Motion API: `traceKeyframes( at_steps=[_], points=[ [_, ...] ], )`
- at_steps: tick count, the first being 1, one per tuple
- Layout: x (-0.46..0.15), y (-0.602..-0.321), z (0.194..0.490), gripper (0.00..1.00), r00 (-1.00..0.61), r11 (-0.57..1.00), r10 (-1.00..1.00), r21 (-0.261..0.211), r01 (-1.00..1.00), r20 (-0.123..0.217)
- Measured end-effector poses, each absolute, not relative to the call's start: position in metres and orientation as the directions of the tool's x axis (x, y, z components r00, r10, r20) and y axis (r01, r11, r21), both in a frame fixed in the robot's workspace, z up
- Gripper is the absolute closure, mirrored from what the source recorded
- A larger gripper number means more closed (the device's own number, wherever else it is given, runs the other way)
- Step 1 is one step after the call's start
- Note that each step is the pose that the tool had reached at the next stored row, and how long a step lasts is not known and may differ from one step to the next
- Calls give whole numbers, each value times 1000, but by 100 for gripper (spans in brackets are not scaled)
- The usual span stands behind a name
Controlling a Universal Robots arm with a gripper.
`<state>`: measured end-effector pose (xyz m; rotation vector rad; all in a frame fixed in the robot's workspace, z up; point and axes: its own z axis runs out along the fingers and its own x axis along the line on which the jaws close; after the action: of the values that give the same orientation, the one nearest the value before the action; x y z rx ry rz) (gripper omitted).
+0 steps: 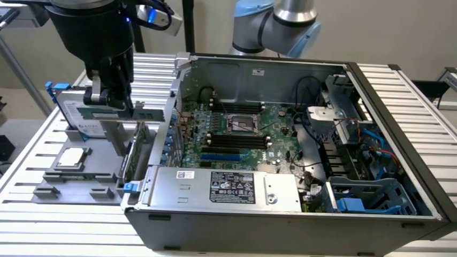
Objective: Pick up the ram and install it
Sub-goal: 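Pick up the ram and move it above insertion slot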
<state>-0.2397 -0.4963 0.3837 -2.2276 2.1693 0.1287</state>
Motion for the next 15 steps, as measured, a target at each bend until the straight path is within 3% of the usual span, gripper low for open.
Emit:
traceKeyframes(
  at_steps=[15],
  points=[
    [-182,-491,386,87,25,-28,-996,38,-999,-89]
  ],
)
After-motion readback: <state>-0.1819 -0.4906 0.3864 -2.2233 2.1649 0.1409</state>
